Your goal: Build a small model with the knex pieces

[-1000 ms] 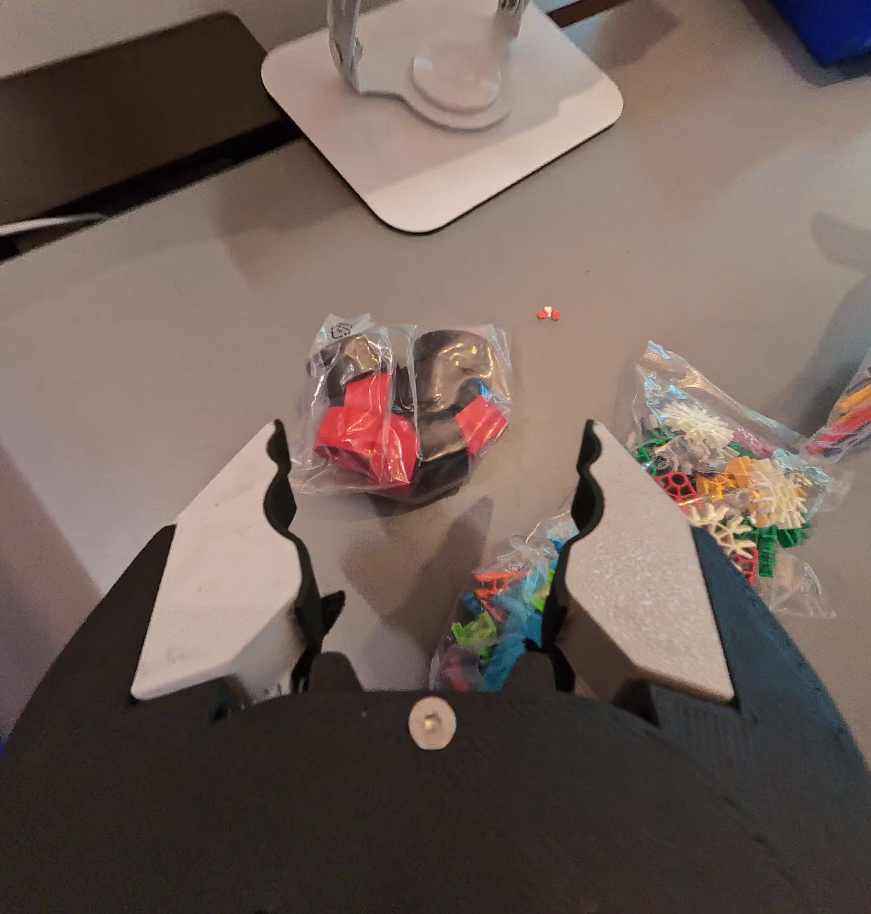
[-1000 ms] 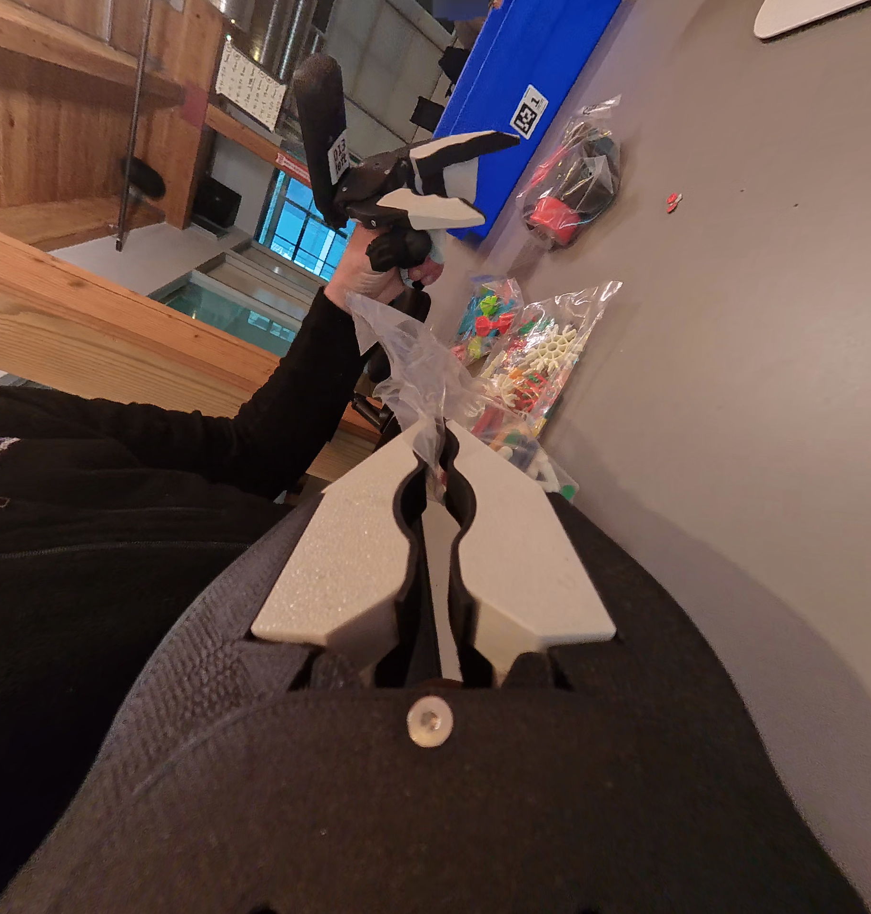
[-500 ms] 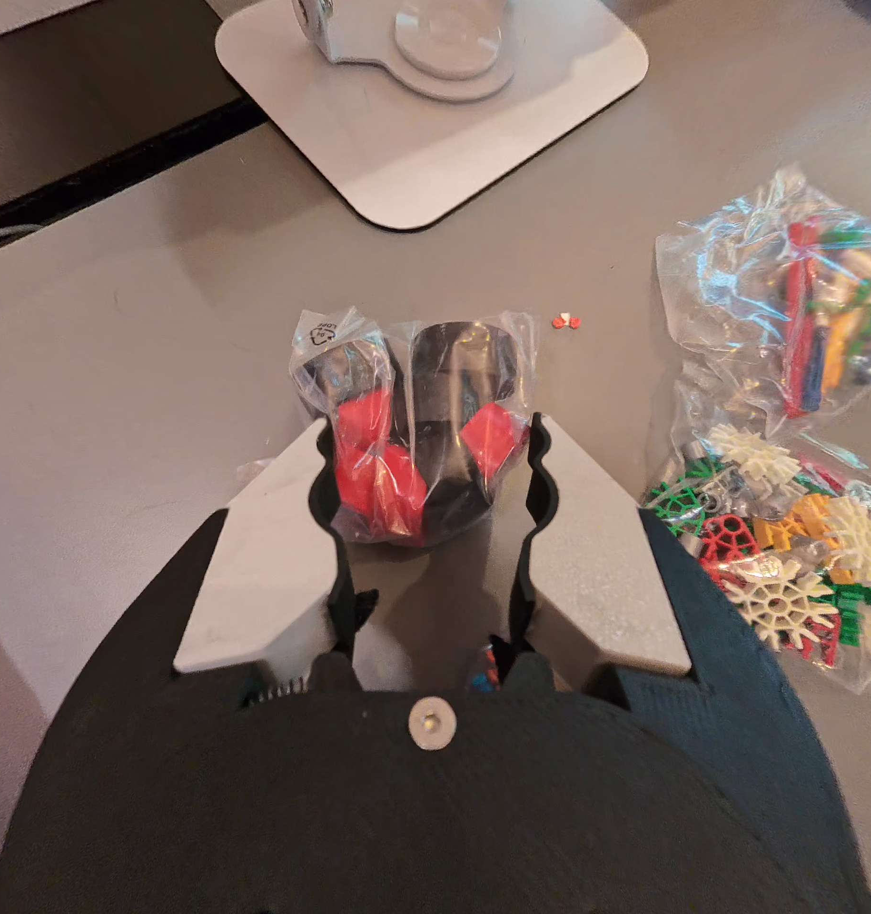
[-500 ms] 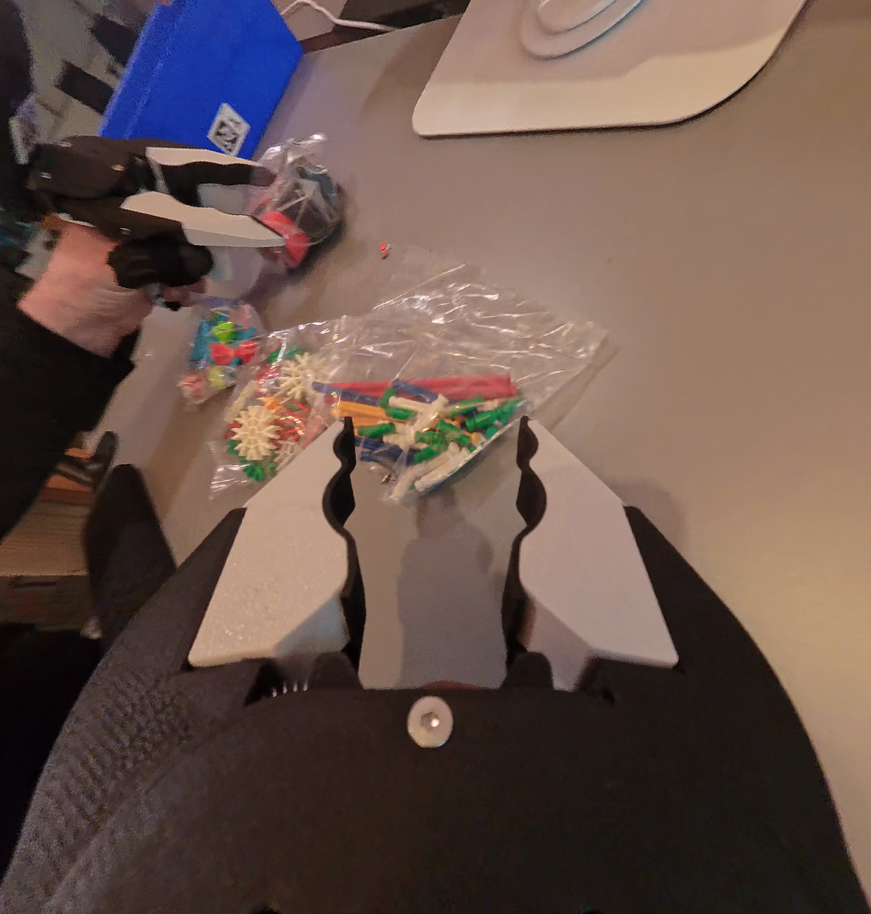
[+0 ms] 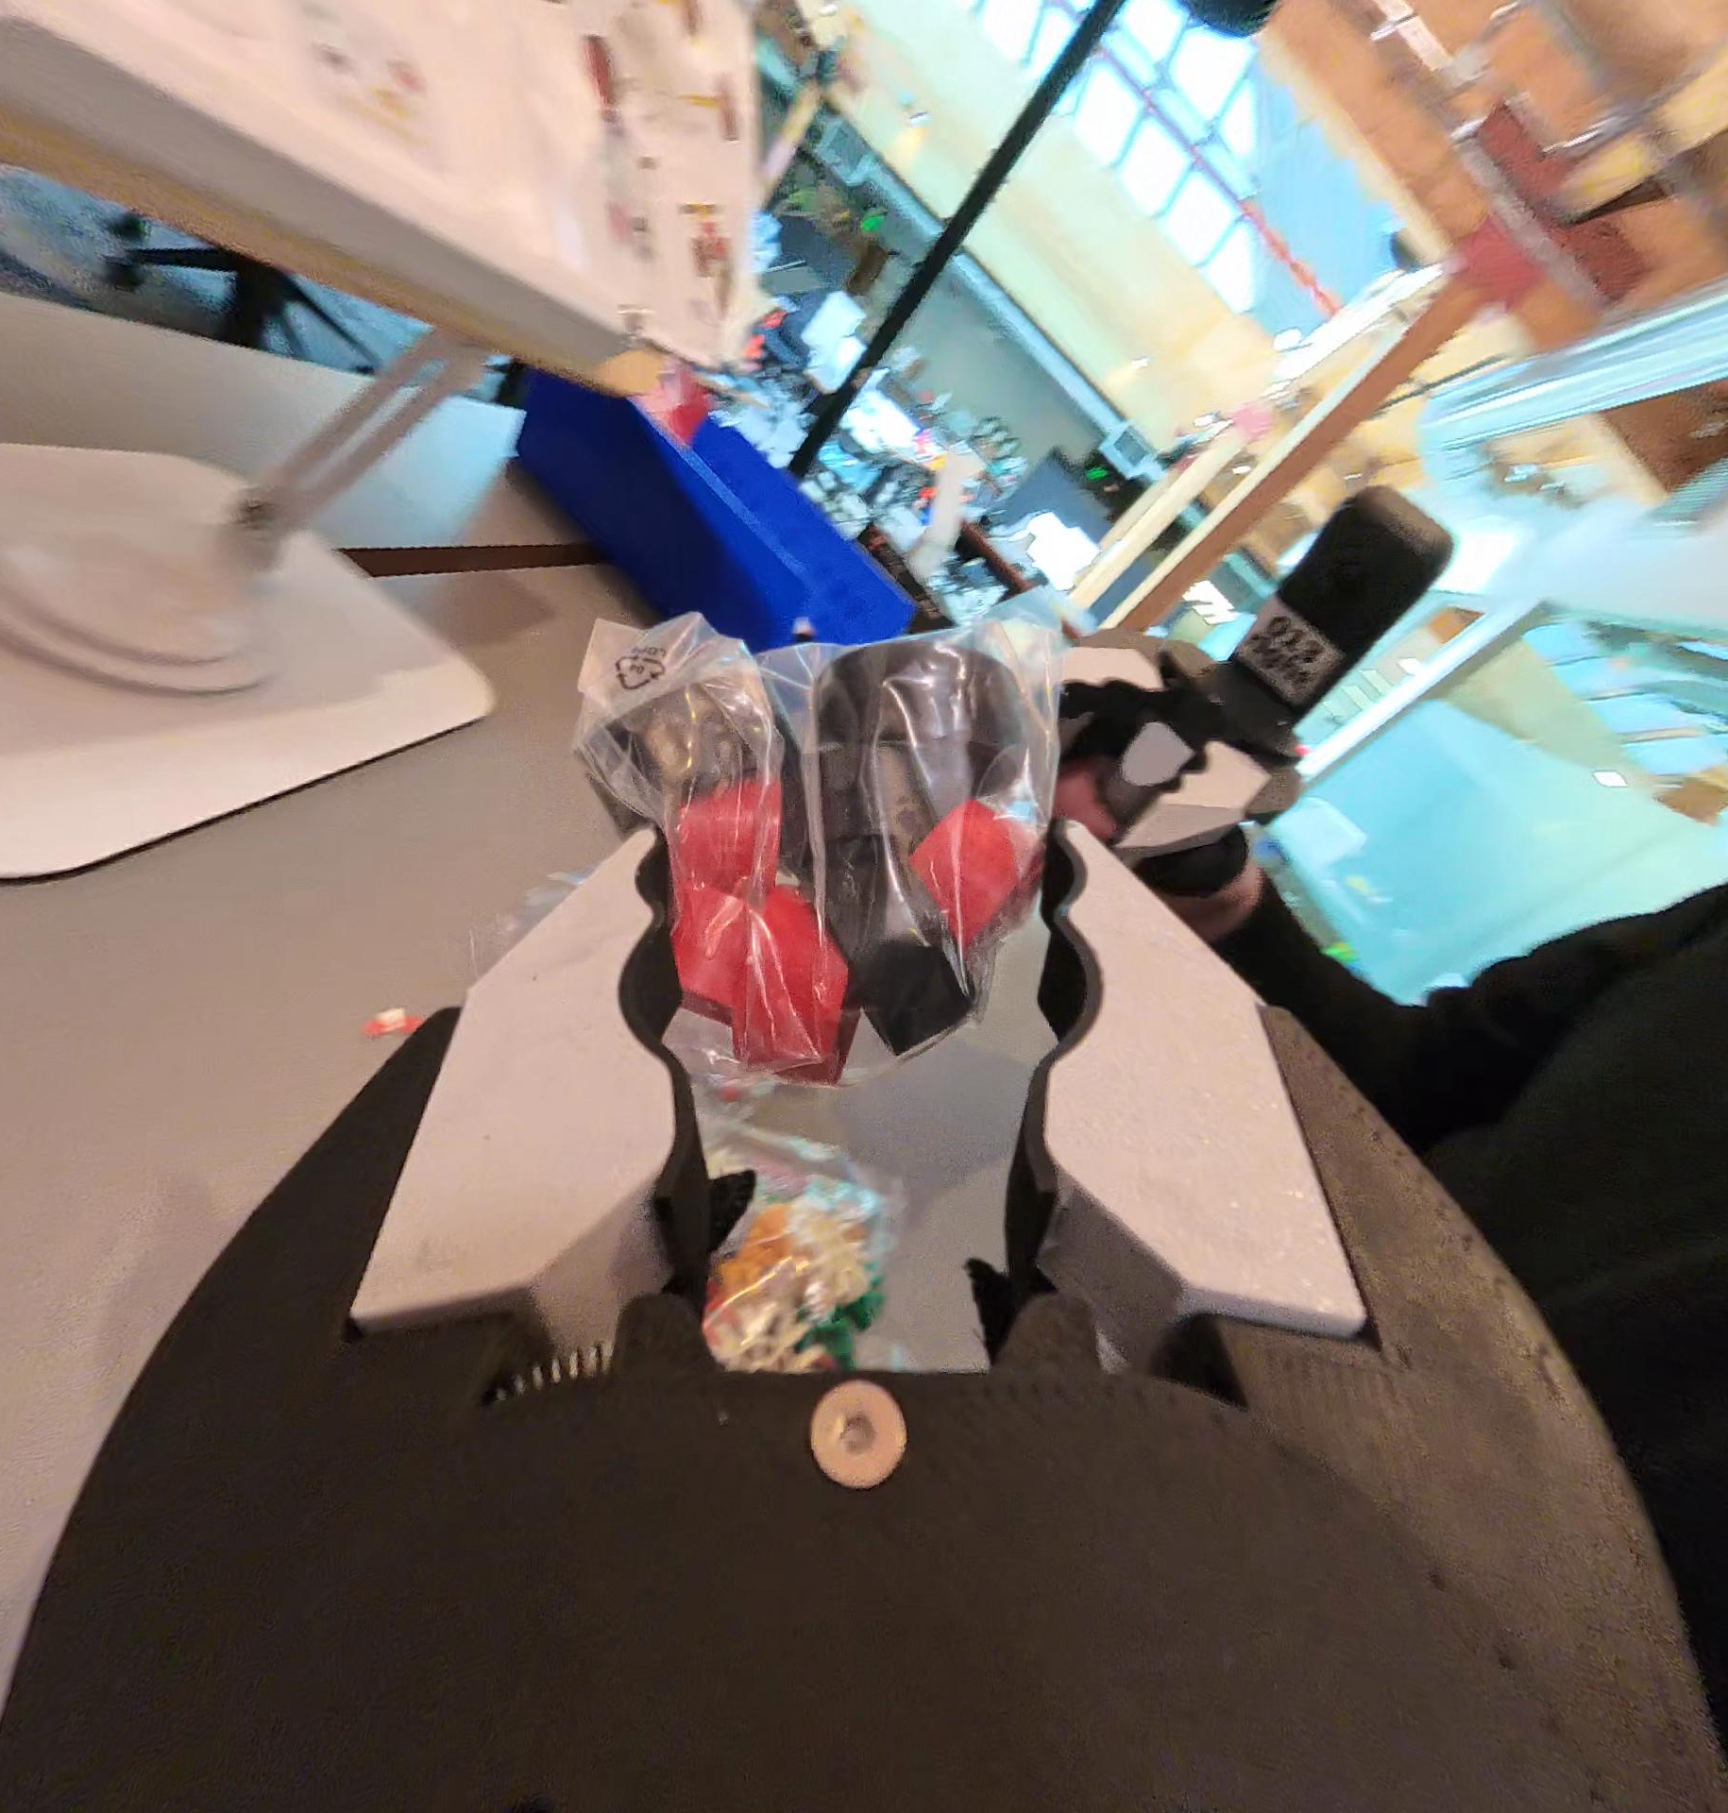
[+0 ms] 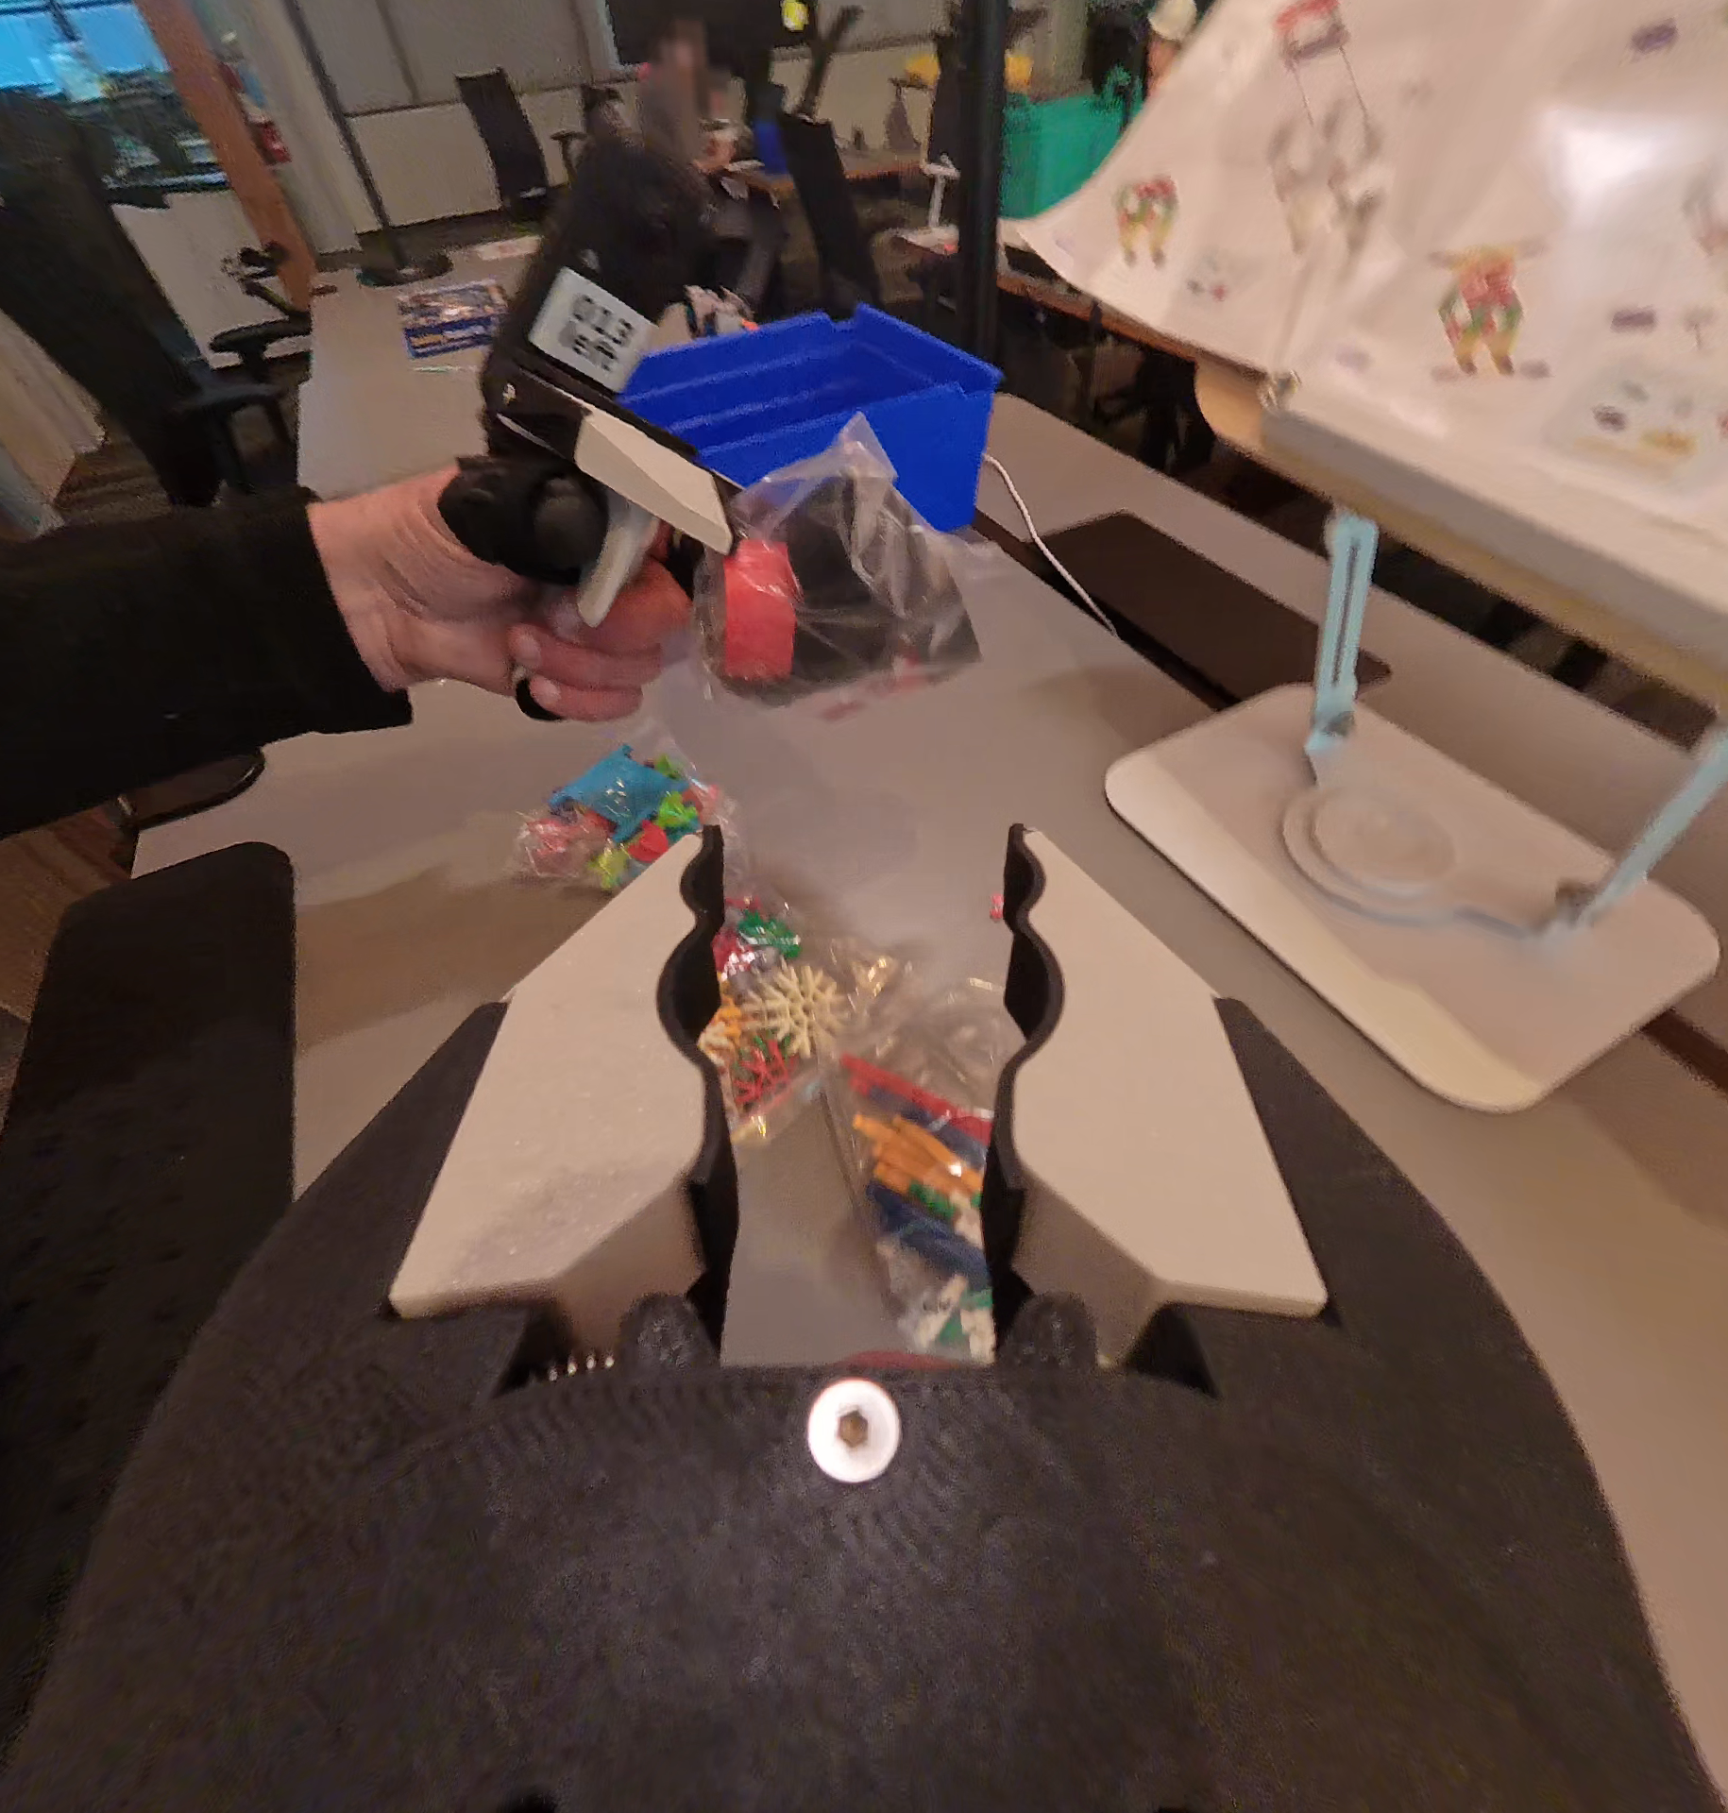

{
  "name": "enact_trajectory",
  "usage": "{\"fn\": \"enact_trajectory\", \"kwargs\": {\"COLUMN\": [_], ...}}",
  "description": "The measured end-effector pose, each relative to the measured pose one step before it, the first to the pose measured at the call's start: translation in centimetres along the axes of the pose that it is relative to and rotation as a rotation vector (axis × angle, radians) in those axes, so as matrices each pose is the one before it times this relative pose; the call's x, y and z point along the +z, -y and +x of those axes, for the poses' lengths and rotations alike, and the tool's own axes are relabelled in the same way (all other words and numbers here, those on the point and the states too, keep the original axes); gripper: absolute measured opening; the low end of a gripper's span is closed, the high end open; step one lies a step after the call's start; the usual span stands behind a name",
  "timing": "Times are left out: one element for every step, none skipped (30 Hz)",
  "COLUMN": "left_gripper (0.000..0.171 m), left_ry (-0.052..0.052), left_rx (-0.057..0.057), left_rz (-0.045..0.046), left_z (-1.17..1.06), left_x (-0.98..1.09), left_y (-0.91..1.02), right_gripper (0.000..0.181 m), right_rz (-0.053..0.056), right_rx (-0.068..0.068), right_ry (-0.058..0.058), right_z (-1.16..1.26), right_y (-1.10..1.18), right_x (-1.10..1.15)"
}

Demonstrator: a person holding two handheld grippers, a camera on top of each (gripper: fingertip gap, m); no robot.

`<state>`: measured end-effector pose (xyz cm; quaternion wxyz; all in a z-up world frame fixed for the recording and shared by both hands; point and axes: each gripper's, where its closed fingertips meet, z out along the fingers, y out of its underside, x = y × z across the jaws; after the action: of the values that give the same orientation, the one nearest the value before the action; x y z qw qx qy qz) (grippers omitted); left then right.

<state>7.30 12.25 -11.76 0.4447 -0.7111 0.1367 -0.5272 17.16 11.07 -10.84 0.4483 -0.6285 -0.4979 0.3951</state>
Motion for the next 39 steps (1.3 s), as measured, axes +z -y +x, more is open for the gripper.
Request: {"fn": "enact_trajectory", "kwargs": {"left_gripper": [0.072,0.072,0.072,0.072,0.072,0.072,0.072,0.072,0.072,0.072,0.072,0.073,0.073,0.074,0.076,0.078,0.083,0.084,0.084,0.086,0.087,0.086,0.086,0.085,0.084,0.083,0.08,0.073,0.062,0.054,0.049,0.045,0.044,0.044,0.043,0.043,0.043,0.043,0.043], "left_ry": [-0.0509,-0.0457,-0.0365,-0.0296,-0.027,-0.0264,-0.0252,-0.0261,-0.0252,-0.008,-0.0089,-0.0073,0.0049,0.0055,-0.0038,0.0011,0.0172,0.021,0.0334,0.0572,0.0814,0.0823,0.0561,0.0267,0.028,0.035,0.0258,0.0113,0.0098,0.0194,0.0174,0.0016,0.0001,0.0008,-0.0028,-0.01,-0.0154,-0.0118,-0.0042], "left_rx": [-0.0097,-0.008,-0.003,-0.005,-0.014,-0.0173,-0.0192,-0.0181,-0.0137,-0.0164,-0.0232,-0.0234,-0.0173,-0.0118,-0.0044,0.0018,0.0174,0.0279,0.0345,0.0601,0.0962,0.1125,0.1051,0.0836,0.0707,0.0671,0.0573,0.0377,0.0239,0.0147,0.0066,-0.0006,-0.0014,-0.0029,-0.0049,-0.0098,-0.0186,-0.0198,-0.0121], "left_rz": [0.00407,-0.00179,-0.00143,0.00442,0.00128,-0.00044,-0.00287,-0.0081,-0.01103,-0.00598,0.00315,0.0006,-0.00148,0.00483,0.0106,0.00658,0.00736,0.00837,0.01055,0.01355,0.01802,-0.00002,-0.02132,-0.03085,-0.03885,-0.03529,-0.0194,-0.00504,0.00795,0.00748,0.00098,0.00175,0.00109,0.00429,0.01064,0.00901,0.0078,0.01241,0.00967], "left_z": [1.172,1.024,0.837,0.677,0.558,0.504,0.456,0.461,0.451,0.128,0.066,0.009,-0.16,-0.129,0.089,0.081,-0.049,-0.018,-0.129,-0.307,-0.424,-0.293,0.121,0.42,0.225,0.047,0.086,0.198,0.175,-0.057,-0.132,0.045,0.022,-0.009,0.031,0.054,0.042,-0.033,-0.08], "left_x": [0.526,0.544,0.527,0.48,0.451,0.412,0.395,0.414,0.436,0.403,0.286,0.23,0.203,0.229,0.223,0.233,0.181,0.105,0.066,0.053,0.018,0.098,0.249,0.383,0.468,0.498,0.445,0.36,0.267,0.225,0.23,0.192,0.107,0.013,-0.076,-0.085,-0.123,-0.155,-0.145], "left_y": [-0.121,-0.245,-0.26,-0.177,-0.203,-0.191,-0.21,-0.262,-0.312,-0.208,-0.052,-0.072,-0.089,0.026,0.126,0.107,0.159,0.218,0.289,0.373,0.451,0.225,-0.049,-0.195,-0.376,-0.367,-0.214,-0.027,0.157,0.135,-0.004,-0.027,-0.008,0.109,0.247,0.255,0.26,0.336,0.317], "right_gripper": [0.054,0.054,0.053,0.052,0.051,0.049,0.043,0.035,0.028,0.022,0.019,0.017,0.015,0.014,0.013,0.012,0.011,0.011,0.01,0.005,0.003,0.002,0.002,0.001,0.002,0.002,0.001,0.001,0.001,0.001,0.001,0.001,0.001,0.001,0.001,0.001,0.001,0.001,0.001], "right_rz": [0.0251,0.0236,0.0226,0.0194,0.0159,0.0132,0.0089,0.0078,0.0062,0.0109,0.0141,0.0034,-0.0046,0.0034,0.0229,0.0337,0.0352,0.0344,0.031,0.0268,0.028,0.0281,0.0219,0.0138,0.0065,0.0055,0.005,0.0011,0.0027,0.0069,0.0087,0.0076,0.0055,0.0035,0.004,0.0031,0.001,0.0013,0.0021], "right_rx": [-0.027,-0.0152,-0.0089,-0.0086,-0.0082,-0.0051,-0.0008,0.0017,0.0039,0.0057,0.0063,0.0108,0.0244,0.036,0.0448,0.0524,0.0562,0.05,0.0441,0.0485,0.0468,0.0404,0.0373,0.0313,0.0226,0.0152,0.0138,0.0141,0.0143,0.0187,0.0224,0.018,0.0114,0.0067,0.0049,0.0059,0.0026,0.0004,0.0043], "right_ry": [0.0097,0.0132,0.0167,0.0129,0.0124,0.0189,0.0179,0.0127,0.0153,0.0167,0.0061,0.0038,0.0038,0.0042,0.0066,0.0022,-0.0038,-0.0004,0.0023,-0.0063,-0.0093,-0.0024,0.0003,0.0033,0.0045,0.0023,0.0013,0.0033,0.0056,0.0096,0.0117,0.0064,0.0002,-0.0033,-0.0043,-0.0042,-0.0049,-0.0067,-0.0056], "right_z": [-0.564,-0.515,-0.466,-0.36,-0.317,-0.387,-0.341,-0.212,-0.211,-0.204,-0.028,0.029,0.082,0.152,0.185,0.301,0.439,0.407,0.354,0.484,0.535,0.417,0.354,0.271,0.18,0.123,0.056,-0.003,-0.05,-0.093,-0.096,-0.022,0.072,0.129,0.146,0.137,0.13,0.155,0.162], "right_y": [0.873,0.817,0.743,0.649,0.537,0.43,0.283,0.153,0.036,0.053,0.08,-0.037,-0.14,-0.068,0.167,0.308,0.384,0.416,0.43,0.391,0.391,0.375,0.273,0.161,0.055,0.032,0.029,0.0,0.029,0.106,0.12,0.103,0.081,0.059,0.074,0.051,0.003,-0.021,-0.053], "right_x": [0.269,0.236,0.189,0.139,0.103,0.097,0.095,0.074,0.041,-0.07,-0.186,-0.214,-0.197,-0.203,-0.254,-0.322,-0.366,-0.423,-0.429,-0.437,-0.418,-0.391,-0.339,-0.26,-0.167,-0.11,-0.043,0.025,0.026,0.016,-0.009,-0.039,-0.092,-0.144,-0.2,-0.219,-0.195,-0.188,-0.163]}}
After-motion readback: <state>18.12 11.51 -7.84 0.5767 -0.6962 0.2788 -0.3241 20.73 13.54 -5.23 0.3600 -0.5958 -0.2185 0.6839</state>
